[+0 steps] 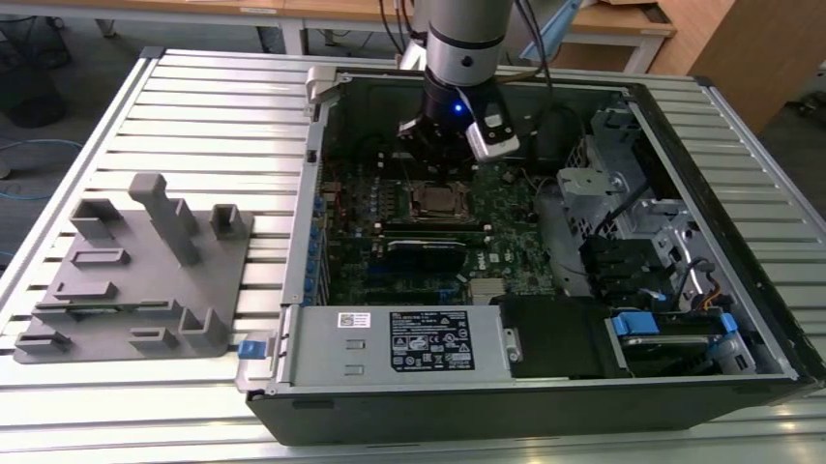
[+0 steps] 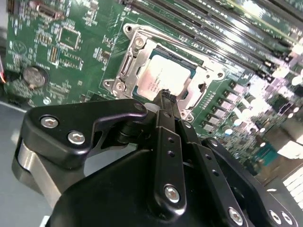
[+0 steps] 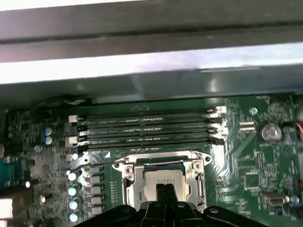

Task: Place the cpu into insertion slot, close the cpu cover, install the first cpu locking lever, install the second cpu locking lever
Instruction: 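Close the cpu cover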

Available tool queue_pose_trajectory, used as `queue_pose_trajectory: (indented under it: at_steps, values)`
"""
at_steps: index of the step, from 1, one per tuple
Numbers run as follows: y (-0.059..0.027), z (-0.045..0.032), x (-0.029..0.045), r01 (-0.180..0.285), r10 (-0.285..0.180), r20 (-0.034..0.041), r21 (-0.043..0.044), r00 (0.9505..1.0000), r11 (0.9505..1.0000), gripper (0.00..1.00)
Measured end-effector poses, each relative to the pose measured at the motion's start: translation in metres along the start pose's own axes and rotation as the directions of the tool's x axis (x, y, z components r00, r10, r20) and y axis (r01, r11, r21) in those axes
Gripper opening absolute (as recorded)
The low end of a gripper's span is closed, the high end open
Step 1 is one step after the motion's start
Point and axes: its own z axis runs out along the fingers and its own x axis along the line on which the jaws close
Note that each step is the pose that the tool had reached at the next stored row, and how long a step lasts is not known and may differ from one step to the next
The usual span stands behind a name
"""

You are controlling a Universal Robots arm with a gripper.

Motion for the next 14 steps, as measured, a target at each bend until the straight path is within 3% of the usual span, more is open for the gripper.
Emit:
queue_pose_trajectory:
  at_steps: [6, 14]
  values:
    - [0.0, 0.0005, 0.0, 0.089, -0.089, -0.0036, -0.0018, 0.996, 0.996, 0.11]
    - [-0.0004, 0.0009, 0.0, 0.091, -0.091, -0.0036, -0.0021, 0.9958, 0.9959, 0.11]
